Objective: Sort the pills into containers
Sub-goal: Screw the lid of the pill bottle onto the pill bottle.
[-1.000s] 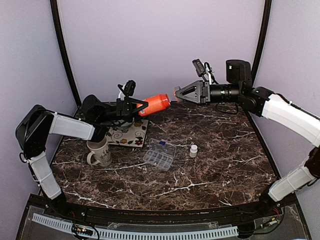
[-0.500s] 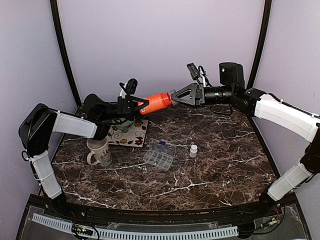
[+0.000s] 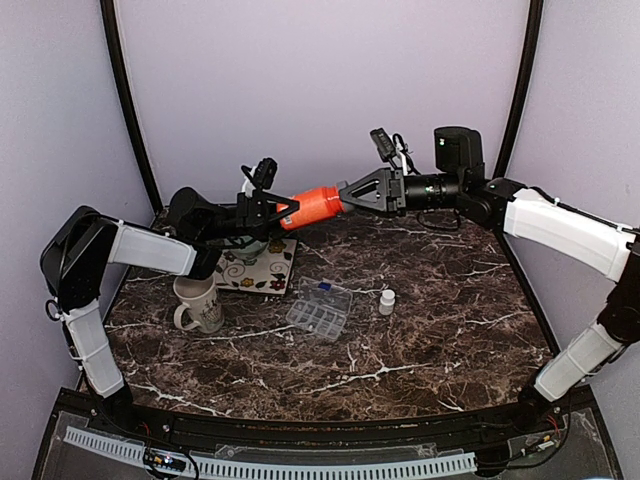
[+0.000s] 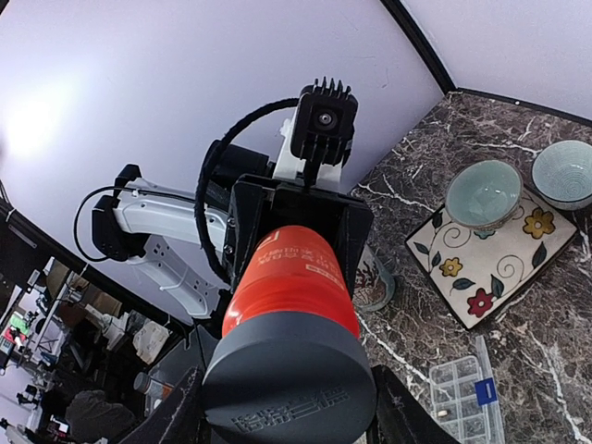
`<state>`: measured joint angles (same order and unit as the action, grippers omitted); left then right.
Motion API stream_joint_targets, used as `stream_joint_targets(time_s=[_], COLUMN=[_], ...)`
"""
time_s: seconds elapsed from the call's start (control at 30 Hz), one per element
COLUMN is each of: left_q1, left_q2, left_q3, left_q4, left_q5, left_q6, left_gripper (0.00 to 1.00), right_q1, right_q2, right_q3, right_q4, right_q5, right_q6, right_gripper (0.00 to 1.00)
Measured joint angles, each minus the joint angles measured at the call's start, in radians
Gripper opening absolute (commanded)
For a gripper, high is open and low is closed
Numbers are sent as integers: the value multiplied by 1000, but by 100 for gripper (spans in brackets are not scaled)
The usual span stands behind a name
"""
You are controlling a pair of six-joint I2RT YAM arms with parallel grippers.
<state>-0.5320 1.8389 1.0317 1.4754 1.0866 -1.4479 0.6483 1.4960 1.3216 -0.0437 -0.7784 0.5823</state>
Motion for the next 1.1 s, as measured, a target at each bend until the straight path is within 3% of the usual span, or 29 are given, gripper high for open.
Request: stream_joint_targets(time_s=[1.1], left_q1=[0], left_q2=[19], left_q3=[35], left_q4=[18], left_q5=[16], left_q6=[-15], left_gripper=[4], right_q1=[18], right_q2=[37], right_q3=[13], right_q4=[61], right_q5=[0], right_q6=[26], right_gripper=[35])
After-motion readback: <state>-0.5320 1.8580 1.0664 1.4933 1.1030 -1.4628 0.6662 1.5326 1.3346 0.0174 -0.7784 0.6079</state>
